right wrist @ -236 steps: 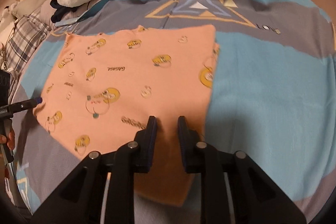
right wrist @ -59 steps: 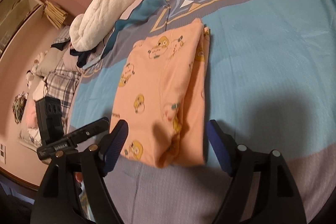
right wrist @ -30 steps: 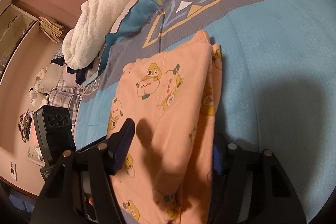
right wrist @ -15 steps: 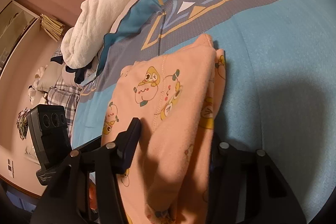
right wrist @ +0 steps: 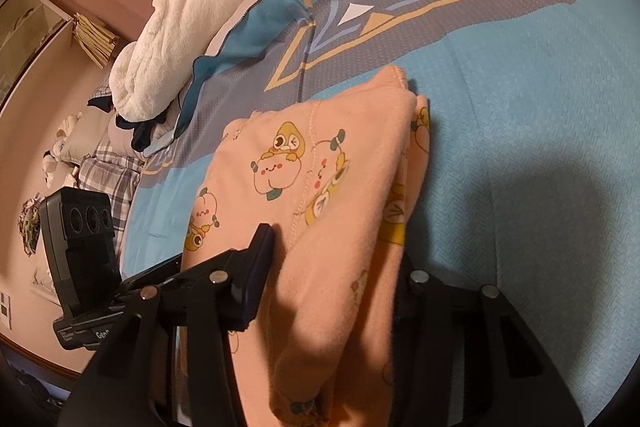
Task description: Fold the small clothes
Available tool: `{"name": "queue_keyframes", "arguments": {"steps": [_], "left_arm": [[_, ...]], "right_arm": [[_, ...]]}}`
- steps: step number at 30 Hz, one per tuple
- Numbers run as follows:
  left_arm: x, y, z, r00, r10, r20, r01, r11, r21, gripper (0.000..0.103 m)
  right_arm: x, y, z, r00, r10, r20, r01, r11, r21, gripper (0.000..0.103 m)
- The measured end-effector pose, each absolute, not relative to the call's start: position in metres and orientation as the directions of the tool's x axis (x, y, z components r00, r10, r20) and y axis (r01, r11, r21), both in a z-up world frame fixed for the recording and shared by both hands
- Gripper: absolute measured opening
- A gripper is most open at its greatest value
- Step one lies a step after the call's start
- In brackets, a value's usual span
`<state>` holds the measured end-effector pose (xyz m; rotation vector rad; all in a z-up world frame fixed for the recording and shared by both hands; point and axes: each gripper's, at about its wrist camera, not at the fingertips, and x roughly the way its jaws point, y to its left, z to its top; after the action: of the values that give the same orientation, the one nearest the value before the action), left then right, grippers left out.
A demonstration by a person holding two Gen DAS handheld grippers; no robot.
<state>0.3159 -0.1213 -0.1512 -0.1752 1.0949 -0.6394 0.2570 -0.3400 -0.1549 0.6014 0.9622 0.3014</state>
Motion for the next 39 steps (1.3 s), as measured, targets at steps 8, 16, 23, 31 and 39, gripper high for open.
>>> {"name": "queue_keyframes", "arguments": {"steps": [8,16,23,31,39], "left_arm": [[0.317,-0.123,-0.151,0.303,-0.542,-0.784,0.395,0.82,-0.414,0.065],[0.317,-0.12,-0.151,0.31,-0.541,-0.782,0.382,0.824,-0.418,0.056],[0.317,-0.119,-0.15,0.319,-0.534,-0.783,0.386,0.828,-0.407,0.05],[0.316,-0.12,-0.146,0.328,-0.534,-0.779,0.404,0.825,-0.395,0.037],[0.309,-0.12,-0.141,0.355,-0.534,-0.768,0.413,0.826,-0.383,0.026]], "right_arm": [[0.258,-0.334,-0.153,0.546,0.463,-0.699,0.022,0.826,0.564,0.044],[0.258,-0.329,-0.151,0.543,0.442,-0.714,0.023,0.842,0.539,0.04],[0.257,-0.324,-0.149,0.546,0.431,-0.719,0.016,0.852,0.523,0.035],[0.254,-0.315,-0.143,0.559,0.397,-0.727,-0.002,0.878,0.478,0.028],[0.246,-0.3,-0.124,0.603,0.357,-0.714,-0.041,0.907,0.419,0.025]]}}
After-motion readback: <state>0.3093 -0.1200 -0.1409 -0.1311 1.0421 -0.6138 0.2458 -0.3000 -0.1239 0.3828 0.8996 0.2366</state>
